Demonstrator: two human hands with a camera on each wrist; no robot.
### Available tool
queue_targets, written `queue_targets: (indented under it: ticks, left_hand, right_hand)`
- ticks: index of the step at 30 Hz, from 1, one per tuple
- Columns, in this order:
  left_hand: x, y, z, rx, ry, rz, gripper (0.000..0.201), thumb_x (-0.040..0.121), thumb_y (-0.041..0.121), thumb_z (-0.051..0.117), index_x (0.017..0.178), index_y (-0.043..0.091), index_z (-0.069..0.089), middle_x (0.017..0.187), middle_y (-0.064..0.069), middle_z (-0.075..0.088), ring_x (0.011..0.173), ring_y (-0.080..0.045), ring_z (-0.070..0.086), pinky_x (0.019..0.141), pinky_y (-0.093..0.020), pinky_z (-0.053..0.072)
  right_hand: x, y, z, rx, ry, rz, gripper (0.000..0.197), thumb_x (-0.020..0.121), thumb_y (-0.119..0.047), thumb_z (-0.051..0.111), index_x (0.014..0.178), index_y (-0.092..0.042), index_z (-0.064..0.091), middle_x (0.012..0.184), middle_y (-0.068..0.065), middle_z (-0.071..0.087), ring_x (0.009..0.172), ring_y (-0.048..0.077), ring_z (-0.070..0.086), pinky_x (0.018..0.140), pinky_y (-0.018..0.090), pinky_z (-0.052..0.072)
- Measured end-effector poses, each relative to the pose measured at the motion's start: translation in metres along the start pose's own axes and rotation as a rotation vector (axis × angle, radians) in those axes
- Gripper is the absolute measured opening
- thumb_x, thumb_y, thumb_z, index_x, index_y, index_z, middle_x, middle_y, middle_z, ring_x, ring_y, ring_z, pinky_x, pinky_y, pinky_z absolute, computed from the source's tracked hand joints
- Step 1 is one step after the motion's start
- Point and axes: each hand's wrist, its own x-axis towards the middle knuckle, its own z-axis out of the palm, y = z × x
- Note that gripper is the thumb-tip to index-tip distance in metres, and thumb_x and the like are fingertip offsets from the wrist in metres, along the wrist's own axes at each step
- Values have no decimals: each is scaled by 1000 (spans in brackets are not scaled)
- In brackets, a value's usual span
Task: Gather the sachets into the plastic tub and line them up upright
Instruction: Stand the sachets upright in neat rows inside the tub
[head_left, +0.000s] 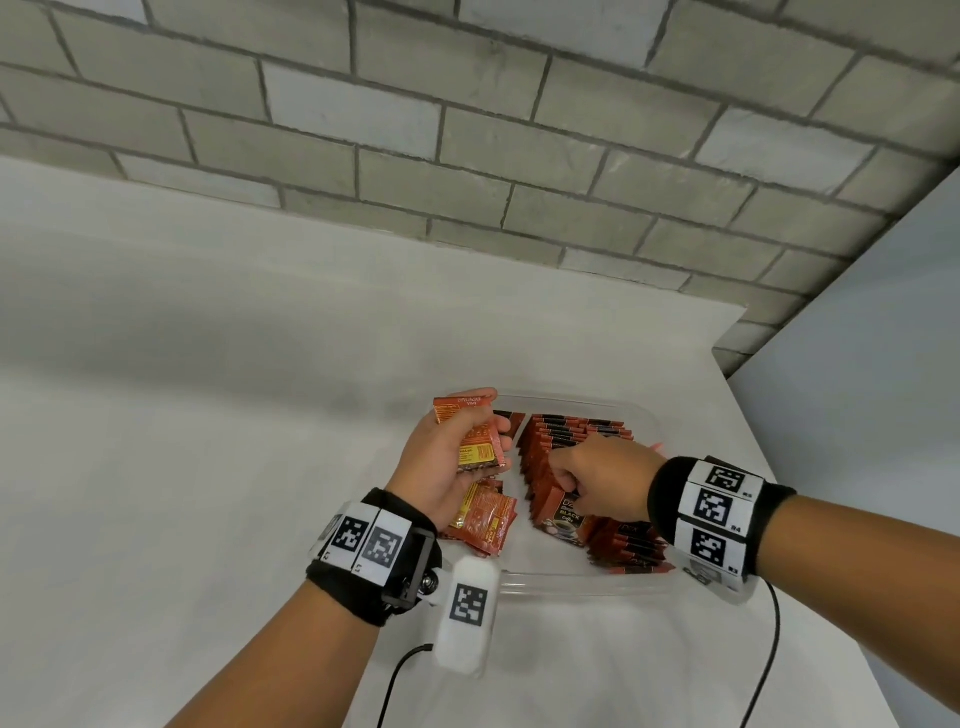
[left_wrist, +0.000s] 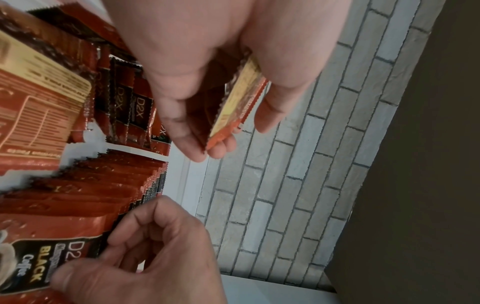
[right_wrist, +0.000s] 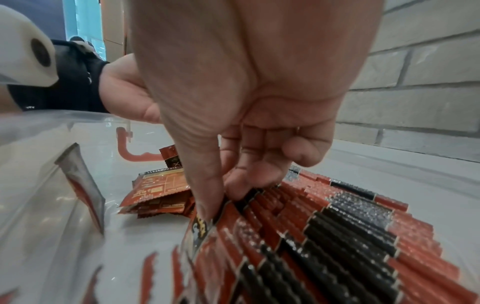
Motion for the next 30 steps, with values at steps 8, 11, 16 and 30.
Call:
queue_targets:
  ticks: [8,11,16,30]
  left_hand:
    - [-1,1,0,1,-7,-9,22,94,5,45,113,7,58,84,-12,71,73,-25,68,70,-36,56]
    - [-3,2,0,1,-38,-40,20,94,0,40,109,6,51,88,-19,67,76,-30,70,73,-39,58]
    - [-12,1,7,202,-157,-35,24,90,-7,50,107,8,52,93,-14,68,81,-29,70,72,-41,59]
    - [-19,-1,30,131,-64,-40,34,90,8,58,124,5,51,93,-16,71,77,-24,71,65,-34,60]
  right_hand:
    - [-6,5,-1,74,21,30,18,86,-24,65,93,-22,48,80,-5,54,72,15,51,55,21,36]
    - [-13,8,-6,201,81,52,17,90,-33,62,98,-23,51,84,-4,59,71,12,53,58,21,40]
    - [-29,1,-19,662,346,15,21,91,-38,58,110,-29,54,92,-7,62,76,6,57,70,19,43]
    - [-54,-6,-6,636,782,-236,11,77,-11,76,82,-18,68,89,-11,50,80,5,50,72,13,40]
